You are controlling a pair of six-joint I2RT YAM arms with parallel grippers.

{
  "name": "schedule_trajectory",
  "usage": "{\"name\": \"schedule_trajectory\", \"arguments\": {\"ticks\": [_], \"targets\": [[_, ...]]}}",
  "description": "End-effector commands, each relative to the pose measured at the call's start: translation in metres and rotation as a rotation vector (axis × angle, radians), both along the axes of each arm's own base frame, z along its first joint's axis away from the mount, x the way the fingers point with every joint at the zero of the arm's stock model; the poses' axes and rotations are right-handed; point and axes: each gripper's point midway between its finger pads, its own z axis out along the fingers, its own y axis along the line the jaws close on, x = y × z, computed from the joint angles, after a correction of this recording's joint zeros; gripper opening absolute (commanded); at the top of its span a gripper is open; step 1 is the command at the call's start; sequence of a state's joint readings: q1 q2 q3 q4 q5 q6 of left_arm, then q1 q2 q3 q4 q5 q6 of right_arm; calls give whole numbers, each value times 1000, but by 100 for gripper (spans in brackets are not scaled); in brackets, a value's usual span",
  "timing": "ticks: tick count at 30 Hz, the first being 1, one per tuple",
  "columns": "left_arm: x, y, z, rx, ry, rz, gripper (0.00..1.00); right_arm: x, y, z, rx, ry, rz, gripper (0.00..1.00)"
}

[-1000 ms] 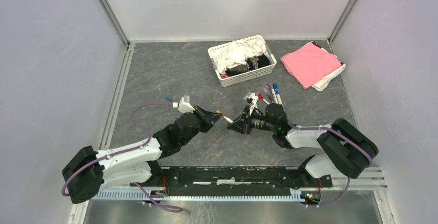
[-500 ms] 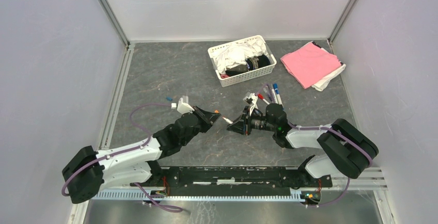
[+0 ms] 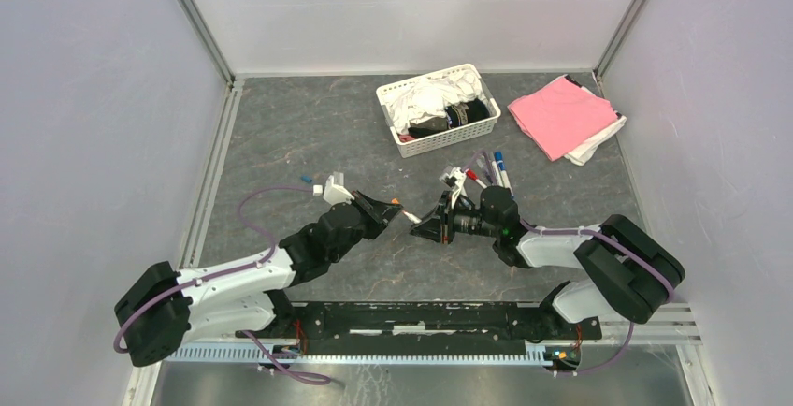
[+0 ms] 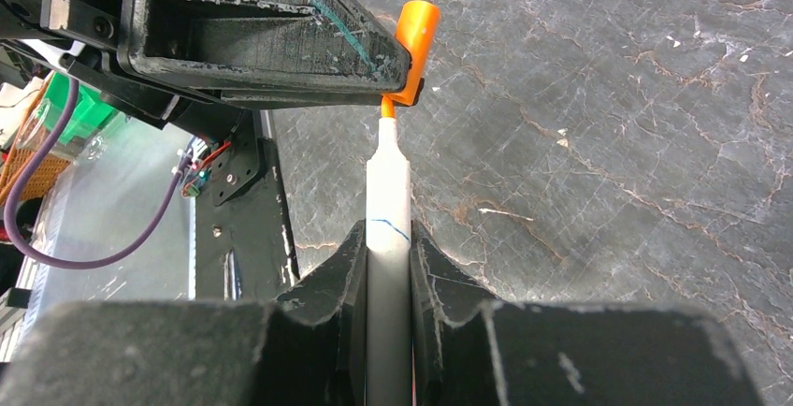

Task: Insert the pens into the pen caps
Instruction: Insert the pen cap onto the pen.

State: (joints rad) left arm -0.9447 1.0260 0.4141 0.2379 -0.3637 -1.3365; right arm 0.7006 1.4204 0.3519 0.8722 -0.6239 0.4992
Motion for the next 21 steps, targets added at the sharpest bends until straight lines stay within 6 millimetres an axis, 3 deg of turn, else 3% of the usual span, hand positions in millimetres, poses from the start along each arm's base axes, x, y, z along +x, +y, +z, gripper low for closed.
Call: {"name": "schedule_trajectory", "arguments": {"ticks": [1, 21], "targets": [[5, -9, 26, -76, -28, 5, 2, 9, 6, 13, 22, -51, -11, 0], [-3, -24, 27, -96, -23, -27, 2, 17, 3, 11, -2, -54, -59, 0]]}}
